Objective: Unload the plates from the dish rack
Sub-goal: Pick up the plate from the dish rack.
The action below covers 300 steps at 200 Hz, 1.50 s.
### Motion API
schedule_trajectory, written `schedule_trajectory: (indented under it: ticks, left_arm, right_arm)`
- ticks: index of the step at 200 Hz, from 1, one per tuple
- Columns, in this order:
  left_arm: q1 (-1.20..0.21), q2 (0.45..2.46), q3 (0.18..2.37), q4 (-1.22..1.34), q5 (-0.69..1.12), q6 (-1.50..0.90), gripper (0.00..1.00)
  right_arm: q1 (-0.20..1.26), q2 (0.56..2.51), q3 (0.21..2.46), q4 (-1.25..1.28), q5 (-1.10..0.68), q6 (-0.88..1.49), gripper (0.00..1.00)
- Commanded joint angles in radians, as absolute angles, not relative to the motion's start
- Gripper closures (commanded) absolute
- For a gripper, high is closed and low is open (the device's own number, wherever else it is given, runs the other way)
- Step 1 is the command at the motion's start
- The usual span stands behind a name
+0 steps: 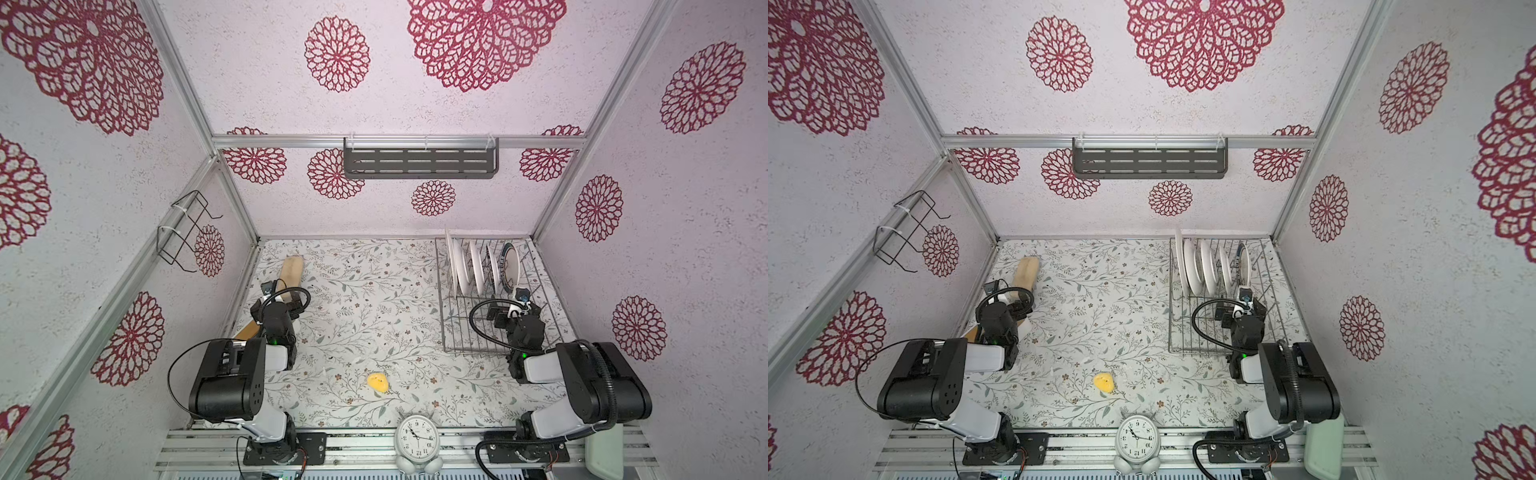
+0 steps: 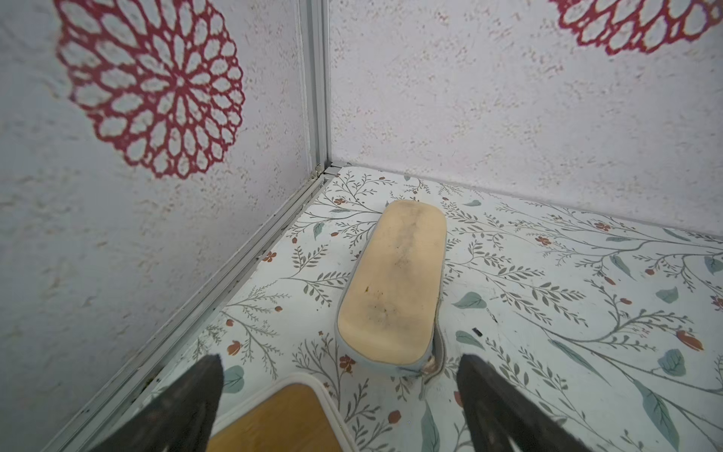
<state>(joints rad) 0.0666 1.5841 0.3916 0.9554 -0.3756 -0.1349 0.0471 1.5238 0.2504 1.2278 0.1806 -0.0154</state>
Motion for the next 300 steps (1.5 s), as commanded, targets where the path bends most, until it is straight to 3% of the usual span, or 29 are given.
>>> schedule_trajectory:
  ticks: [1, 234, 300]
  left_arm:
    - [0.075, 1.569, 0.399, 0.956, -0.373, -0.13, 0.03]
    - [0.075, 1.566, 0.394, 0.966, -0.371, -0.128, 0.03]
    - [-0.044, 1.451, 0.415, 0.87, -0.514, -0.018, 0.03]
  right_arm:
    - [0.033, 1.536, 0.256, 1.197, 0.191, 0.008, 0.01]
    - [0.034, 1.536, 0.254, 1.198, 0.192, 0.008, 0.01]
    - [0.038, 1.418, 0.24, 1.134, 0.204, 0.002, 0.01]
